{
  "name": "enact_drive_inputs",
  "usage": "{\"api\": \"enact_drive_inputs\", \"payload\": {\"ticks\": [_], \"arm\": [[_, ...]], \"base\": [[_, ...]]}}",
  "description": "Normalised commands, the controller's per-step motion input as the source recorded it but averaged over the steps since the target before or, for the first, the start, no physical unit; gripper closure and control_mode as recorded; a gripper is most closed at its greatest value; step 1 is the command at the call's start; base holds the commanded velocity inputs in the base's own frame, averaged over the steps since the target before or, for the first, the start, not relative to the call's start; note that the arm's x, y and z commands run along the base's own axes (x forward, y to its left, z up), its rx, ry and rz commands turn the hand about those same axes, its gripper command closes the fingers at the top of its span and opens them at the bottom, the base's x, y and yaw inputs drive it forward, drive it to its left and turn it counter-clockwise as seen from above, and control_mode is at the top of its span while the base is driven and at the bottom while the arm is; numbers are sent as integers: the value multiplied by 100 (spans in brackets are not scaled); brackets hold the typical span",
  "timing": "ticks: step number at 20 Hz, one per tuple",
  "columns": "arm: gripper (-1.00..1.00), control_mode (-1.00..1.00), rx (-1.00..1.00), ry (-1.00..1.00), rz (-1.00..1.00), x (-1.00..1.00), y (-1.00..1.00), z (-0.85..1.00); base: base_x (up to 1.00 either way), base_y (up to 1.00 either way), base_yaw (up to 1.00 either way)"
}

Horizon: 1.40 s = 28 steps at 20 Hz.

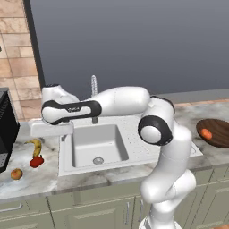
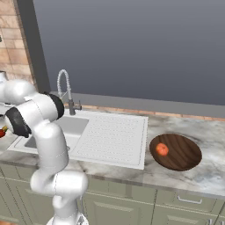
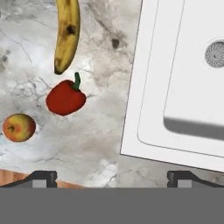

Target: There is a mixed pile of frozen fruits and vegetables on the counter. Locate all the frozen vegetables and place the items in a bowl on the counter. Take all the frozen fruits and defrost them in a running sink.

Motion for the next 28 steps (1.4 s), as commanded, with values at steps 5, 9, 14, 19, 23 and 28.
{"api": "enact_drive_inputs", "payload": {"ticks": [5,9,14,19,23,28], "arm": [[-100,-100,-2,0,-13,0,21,-17],[-100,-100,-4,0,-12,4,19,-20],[-100,-100,-4,0,-9,3,13,-13],[-100,-100,-5,0,-2,1,1,-11],[-100,-100,-3,0,-1,0,8,-13],[-100,-100,0,0,-3,0,11,-11]], "base": [[0,0,0],[0,0,0],[0,0,0],[0,0,0],[0,0,0],[0,0,0]]}}
